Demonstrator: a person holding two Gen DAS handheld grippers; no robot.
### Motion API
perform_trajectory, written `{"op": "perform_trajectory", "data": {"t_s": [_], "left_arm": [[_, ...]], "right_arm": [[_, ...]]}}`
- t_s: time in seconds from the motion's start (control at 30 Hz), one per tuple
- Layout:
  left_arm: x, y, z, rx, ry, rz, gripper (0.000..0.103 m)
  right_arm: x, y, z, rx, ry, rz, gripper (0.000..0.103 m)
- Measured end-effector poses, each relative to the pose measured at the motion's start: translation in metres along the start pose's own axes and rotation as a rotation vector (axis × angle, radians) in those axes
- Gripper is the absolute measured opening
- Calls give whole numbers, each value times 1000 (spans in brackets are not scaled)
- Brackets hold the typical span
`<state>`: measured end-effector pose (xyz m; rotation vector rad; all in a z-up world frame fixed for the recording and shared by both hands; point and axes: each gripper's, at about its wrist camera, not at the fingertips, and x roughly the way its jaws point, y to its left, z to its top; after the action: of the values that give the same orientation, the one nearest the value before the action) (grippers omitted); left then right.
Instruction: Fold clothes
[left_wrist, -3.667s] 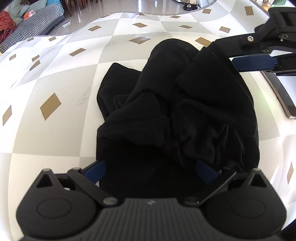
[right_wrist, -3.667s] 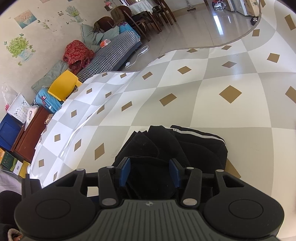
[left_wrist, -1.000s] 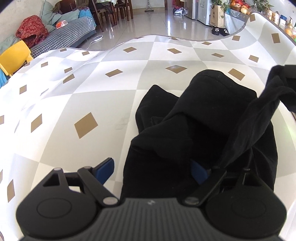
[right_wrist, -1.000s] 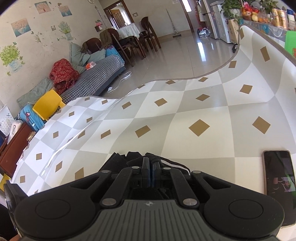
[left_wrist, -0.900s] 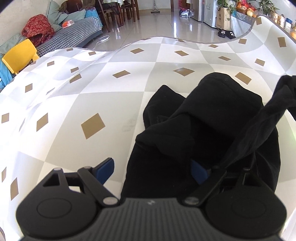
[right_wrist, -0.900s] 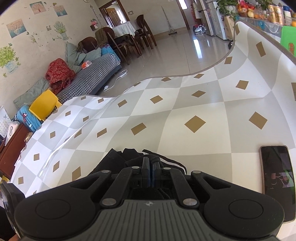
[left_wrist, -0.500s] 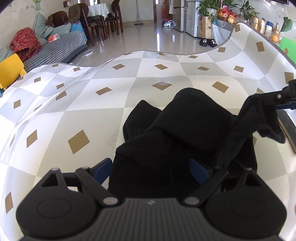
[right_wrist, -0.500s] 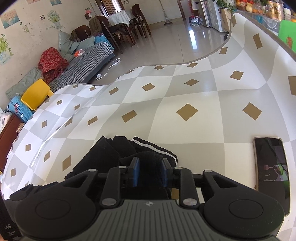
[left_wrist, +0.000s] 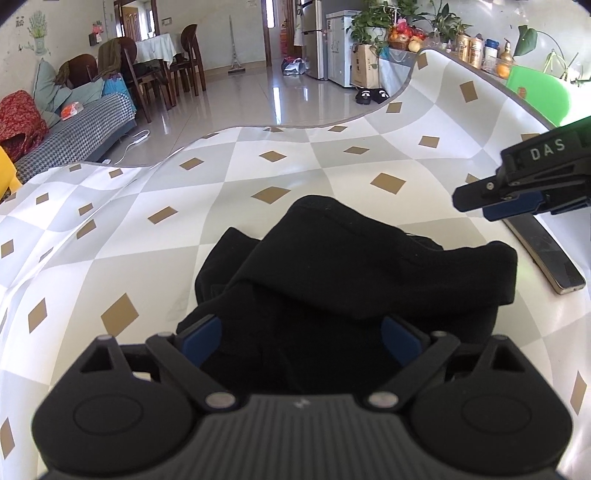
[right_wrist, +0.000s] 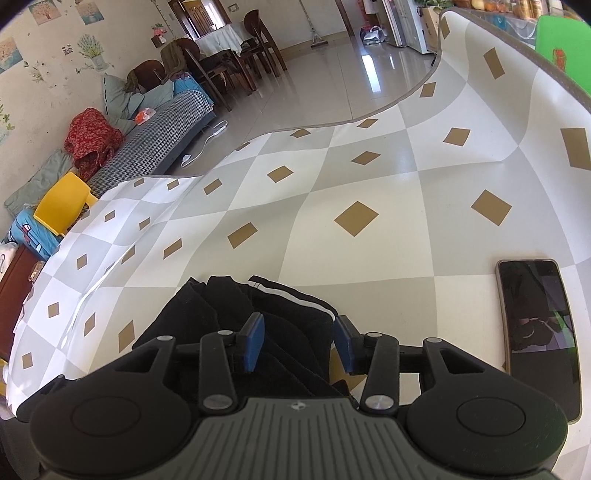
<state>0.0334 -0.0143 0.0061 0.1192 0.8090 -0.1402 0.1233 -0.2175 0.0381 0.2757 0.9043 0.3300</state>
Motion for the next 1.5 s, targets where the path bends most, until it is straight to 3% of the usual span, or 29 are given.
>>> {"op": "perform_trajectory", "data": {"t_s": [0.1,0.3,0.63,0.7,0.77,0.87,1.23,1.5], "left_arm": [[1,-10,-1,35,-2,-32,95],[10,-25,-3,88,7,-92,96],[27,-34,-8,118,49,-131,99],[28,-35,-9,124,55,-138,100],[29,-36,-10,133,56,-141,100],[30,-38,-11,145,54,-139,102],[29,-45,-12,171,27,-154,103],[23,-48,-12,196,-40,-134,103]], "right_arm": [[7,-1,-2,-2,37,32,45],[21,1,-11,-54,88,12,46],[38,5,-27,-118,181,37,49],[37,7,-27,-131,177,38,39],[35,10,-27,-147,171,34,21],[31,11,-24,-137,158,70,10],[12,15,-13,-1,103,313,7],[12,21,-13,46,114,385,7]]}}
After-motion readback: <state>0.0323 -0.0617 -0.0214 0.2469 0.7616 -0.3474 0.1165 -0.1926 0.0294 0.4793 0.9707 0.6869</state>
